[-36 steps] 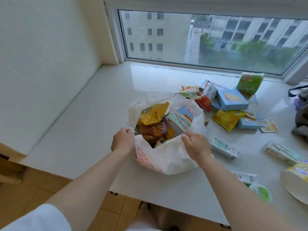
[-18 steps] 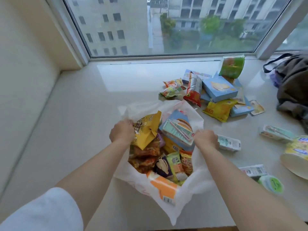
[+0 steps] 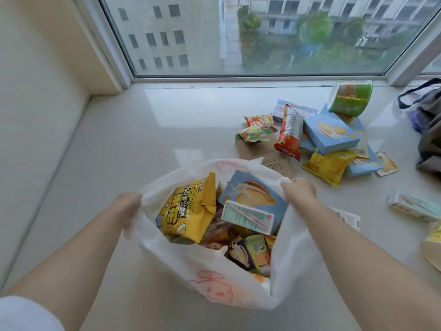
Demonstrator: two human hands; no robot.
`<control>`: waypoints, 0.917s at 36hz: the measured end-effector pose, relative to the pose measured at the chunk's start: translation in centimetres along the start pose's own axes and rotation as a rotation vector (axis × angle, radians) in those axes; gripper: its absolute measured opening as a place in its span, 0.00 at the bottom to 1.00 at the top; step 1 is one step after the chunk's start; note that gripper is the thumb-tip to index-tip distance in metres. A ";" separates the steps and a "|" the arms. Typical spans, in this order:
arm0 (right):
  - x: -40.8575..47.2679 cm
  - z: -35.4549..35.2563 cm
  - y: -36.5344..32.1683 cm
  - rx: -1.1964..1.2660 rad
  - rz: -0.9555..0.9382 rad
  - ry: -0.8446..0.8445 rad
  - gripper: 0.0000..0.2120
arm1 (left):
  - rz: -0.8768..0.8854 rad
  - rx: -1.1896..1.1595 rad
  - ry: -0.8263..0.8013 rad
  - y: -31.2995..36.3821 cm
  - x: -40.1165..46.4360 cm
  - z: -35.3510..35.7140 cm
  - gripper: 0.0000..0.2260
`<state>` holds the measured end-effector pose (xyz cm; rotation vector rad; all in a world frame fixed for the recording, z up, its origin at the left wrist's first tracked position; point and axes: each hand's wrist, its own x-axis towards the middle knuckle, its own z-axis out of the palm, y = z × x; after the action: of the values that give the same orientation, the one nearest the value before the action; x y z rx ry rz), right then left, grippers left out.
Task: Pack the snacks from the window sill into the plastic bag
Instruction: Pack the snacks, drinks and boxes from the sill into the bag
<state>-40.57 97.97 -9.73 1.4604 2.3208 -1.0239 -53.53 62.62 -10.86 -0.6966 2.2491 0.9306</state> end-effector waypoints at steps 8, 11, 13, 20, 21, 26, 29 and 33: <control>2.4 1.3 -0.2 -0.522 -0.118 -0.083 0.16 | 0.736 0.648 0.203 7.7 -2.4 7.2 0.20; 3.3 1.5 0.4 -0.606 -0.128 -0.259 0.10 | 0.829 0.872 0.051 9.8 -2.3 11.0 0.20; 4.1 2.0 0.8 -0.730 -0.151 -0.446 0.12 | 0.800 0.975 -0.063 10.5 -1.6 12.8 0.19; 9.4 -0.7 -2.3 -0.344 -0.041 -0.577 0.12 | 0.626 0.880 -0.141 17.1 -0.2 16.1 0.27; 10.5 -1.2 -3.1 -0.232 -0.033 -0.518 0.13 | 0.664 0.857 -0.118 18.5 -0.2 16.9 0.24; 16.7 -2.9 -6.1 -0.123 -0.173 0.030 0.19 | 0.862 0.834 -0.023 24.5 1.0 20.9 0.19; 19.9 -2.8 -7.4 -0.097 -0.142 0.155 0.28 | 1.014 1.069 -0.022 26.5 3.2 23.3 0.32; 23.3 -1.5 -8.2 -0.071 -0.022 0.102 0.37 | 1.046 1.201 -0.111 27.4 6.3 25.4 0.35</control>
<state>-58.60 113.26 -17.01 1.4964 2.4226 -0.8825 -67.49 97.15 -17.84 1.0834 2.4460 -0.1587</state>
